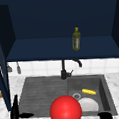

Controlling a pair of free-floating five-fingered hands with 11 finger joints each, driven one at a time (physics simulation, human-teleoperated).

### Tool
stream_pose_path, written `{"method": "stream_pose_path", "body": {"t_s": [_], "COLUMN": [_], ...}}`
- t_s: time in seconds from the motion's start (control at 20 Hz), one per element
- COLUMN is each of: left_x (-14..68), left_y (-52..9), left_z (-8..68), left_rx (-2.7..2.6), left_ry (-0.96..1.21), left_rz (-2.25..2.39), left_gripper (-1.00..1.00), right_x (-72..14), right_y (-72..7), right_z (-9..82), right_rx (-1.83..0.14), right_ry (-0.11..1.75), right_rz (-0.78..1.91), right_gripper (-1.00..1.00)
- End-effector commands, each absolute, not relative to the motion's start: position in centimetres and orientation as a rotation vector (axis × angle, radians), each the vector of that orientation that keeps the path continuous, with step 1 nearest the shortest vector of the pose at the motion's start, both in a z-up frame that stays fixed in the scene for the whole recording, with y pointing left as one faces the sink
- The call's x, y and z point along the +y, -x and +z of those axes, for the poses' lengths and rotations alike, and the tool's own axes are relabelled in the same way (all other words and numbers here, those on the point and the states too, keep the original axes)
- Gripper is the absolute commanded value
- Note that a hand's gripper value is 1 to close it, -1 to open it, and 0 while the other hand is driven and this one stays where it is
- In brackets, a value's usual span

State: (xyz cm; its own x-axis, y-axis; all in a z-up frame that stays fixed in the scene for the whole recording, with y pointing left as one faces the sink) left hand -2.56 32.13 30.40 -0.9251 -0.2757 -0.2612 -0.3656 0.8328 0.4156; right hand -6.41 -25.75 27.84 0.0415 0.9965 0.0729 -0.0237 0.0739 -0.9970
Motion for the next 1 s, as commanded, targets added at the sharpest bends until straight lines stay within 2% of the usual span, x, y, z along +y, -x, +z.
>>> {"method": "stream_pose_path", "body": {"t_s": [0.0,0.95], "left_x": [32.13,32.22], "left_y": [2.56,2.59], "left_z": [30.40,30.15], "left_rx": [2.800,2.785], "left_ry": [0.458,0.440], "left_rz": [0.888,0.946], "left_gripper": [-1.00,-1.00], "right_x": [-25.75,-25.75], "right_y": [6.41,6.41], "right_z": [27.84,27.84], "right_rx": [-1.195,-1.195], "right_ry": [1.156,1.156], "right_rz": [1.137,1.137], "right_gripper": [0.00,0.00]}}
